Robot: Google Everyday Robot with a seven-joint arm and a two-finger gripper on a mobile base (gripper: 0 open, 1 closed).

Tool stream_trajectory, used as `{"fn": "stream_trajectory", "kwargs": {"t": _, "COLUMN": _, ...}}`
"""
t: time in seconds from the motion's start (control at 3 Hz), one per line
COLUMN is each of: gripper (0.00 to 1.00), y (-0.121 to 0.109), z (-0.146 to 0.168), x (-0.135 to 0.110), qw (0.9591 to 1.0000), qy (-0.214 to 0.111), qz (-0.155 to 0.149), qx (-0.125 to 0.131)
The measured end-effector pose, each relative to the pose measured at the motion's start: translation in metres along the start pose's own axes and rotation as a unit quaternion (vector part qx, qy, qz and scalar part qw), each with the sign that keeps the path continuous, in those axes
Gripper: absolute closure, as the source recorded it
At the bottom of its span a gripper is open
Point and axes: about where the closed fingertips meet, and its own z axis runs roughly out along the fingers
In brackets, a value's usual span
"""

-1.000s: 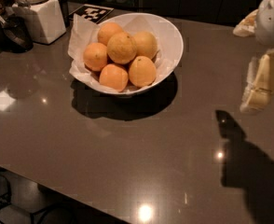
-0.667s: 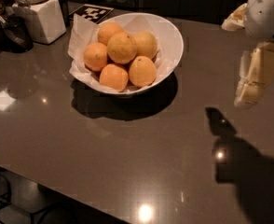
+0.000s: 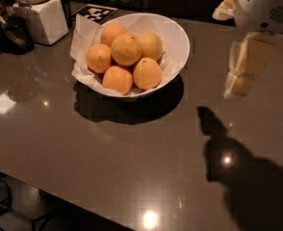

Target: Pick orange from white bowl

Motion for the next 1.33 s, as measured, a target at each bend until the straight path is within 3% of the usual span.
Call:
{"fn": "stream_trajectory", "kwargs": {"t": 0.33, "gripper": 0.00, "y": -0.022, "z": -0.004, "x": -0.048, "qw": 0.9993, "qy": 0.004, "qz": -0.036, "qx": 0.005}}
{"fn": "stream_trajectory", "kwargs": {"t": 0.67, "gripper": 0.00, "y": -0.051, "z": 0.003, "x": -0.089, "qw": 0.9978, "qy": 0.032, "qz": -0.056, "qx": 0.015}}
{"fn": "stream_trajectory", "kwargs": {"t": 1.0, "gripper": 0.00, "y": -0.060, "z": 0.003, "x": -0.107, "qw": 0.9967, "qy": 0.026, "qz": -0.069, "qx": 0.033}}
{"fn": "stream_trajectory", "kwargs": {"t": 1.33, "gripper": 0.00, "y": -0.074, "z": 0.009, "x": -0.115, "qw": 0.9973, "qy": 0.026, "qz": -0.056, "qx": 0.039}}
